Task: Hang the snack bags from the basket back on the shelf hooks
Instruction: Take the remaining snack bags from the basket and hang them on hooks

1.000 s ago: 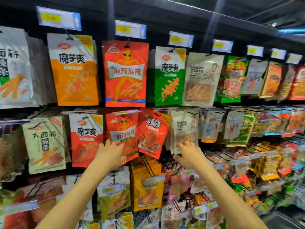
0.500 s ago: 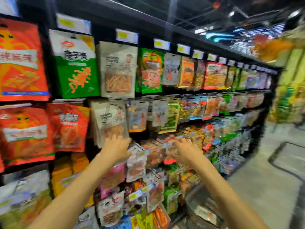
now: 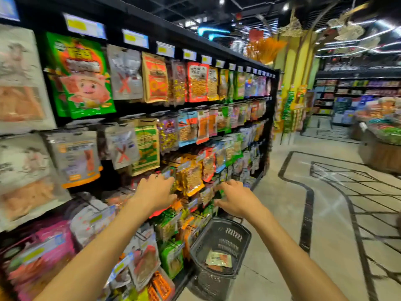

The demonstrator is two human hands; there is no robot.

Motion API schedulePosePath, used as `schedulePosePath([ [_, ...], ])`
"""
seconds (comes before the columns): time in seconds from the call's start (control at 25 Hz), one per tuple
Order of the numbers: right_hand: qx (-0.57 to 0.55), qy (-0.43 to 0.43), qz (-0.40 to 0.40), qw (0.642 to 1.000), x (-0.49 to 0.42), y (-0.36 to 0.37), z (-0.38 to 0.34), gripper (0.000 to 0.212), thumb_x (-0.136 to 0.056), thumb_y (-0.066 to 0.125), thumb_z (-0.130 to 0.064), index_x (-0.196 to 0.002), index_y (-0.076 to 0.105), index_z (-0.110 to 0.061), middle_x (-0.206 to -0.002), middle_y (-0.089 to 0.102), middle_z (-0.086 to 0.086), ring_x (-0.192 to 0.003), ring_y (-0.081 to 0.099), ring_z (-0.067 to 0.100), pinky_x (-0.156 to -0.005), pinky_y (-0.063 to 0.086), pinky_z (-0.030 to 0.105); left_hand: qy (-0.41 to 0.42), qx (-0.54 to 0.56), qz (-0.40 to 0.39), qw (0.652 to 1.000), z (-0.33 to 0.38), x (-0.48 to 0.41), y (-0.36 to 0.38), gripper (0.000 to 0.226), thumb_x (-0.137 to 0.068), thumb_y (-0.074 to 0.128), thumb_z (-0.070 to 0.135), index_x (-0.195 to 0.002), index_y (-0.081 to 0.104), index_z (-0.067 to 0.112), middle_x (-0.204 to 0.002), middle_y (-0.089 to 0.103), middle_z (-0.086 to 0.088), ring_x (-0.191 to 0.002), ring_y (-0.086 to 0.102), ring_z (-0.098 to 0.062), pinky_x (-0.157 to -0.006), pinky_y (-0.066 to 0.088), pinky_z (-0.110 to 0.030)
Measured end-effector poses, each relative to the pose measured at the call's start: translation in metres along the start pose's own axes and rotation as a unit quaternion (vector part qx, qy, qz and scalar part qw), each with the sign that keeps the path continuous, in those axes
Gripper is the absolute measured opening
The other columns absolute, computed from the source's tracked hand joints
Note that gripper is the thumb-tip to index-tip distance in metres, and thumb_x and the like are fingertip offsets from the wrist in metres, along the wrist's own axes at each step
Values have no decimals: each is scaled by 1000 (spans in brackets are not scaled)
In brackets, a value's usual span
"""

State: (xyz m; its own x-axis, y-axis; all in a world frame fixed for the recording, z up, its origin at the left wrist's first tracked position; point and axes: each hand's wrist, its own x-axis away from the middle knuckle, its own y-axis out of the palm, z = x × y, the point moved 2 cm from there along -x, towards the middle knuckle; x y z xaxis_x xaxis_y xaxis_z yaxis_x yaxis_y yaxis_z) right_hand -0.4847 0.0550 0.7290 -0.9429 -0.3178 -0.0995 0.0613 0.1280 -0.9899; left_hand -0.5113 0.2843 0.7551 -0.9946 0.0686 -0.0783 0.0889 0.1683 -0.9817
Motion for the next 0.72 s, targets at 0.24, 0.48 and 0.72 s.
schedulePosePath([
  [0.24,31,39,-20,999,-70,-12,104,52,-98,51,-49,-137,46,-14,-140,44,13,-128,41,35,-102,43,50,29,22,-4,999,70,-116,-11,59,-100,43,50,-151,30,23,-147,41,-11,-133,40,-36,-103,41,-51],
  [0.48,17,42,-33,998,-149,-9,195,55,-98,51,-47,-143,42,-16,-144,41,14,-131,39,36,-105,40,53,42,27,-9,999,126,-226,-5,53,-98,44,51,-143,40,24,-140,50,-7,-131,44,-31,-98,46,-46],
  [0.72,-4,27,-58,998,-217,20,292,56,-98,51,-48,-141,42,-14,-141,43,16,-130,39,37,-103,41,53,24,16,-42,999,185,-321,30,61,-97,44,53,-148,33,22,-143,48,-10,-130,46,-32,-97,47,-46],
])
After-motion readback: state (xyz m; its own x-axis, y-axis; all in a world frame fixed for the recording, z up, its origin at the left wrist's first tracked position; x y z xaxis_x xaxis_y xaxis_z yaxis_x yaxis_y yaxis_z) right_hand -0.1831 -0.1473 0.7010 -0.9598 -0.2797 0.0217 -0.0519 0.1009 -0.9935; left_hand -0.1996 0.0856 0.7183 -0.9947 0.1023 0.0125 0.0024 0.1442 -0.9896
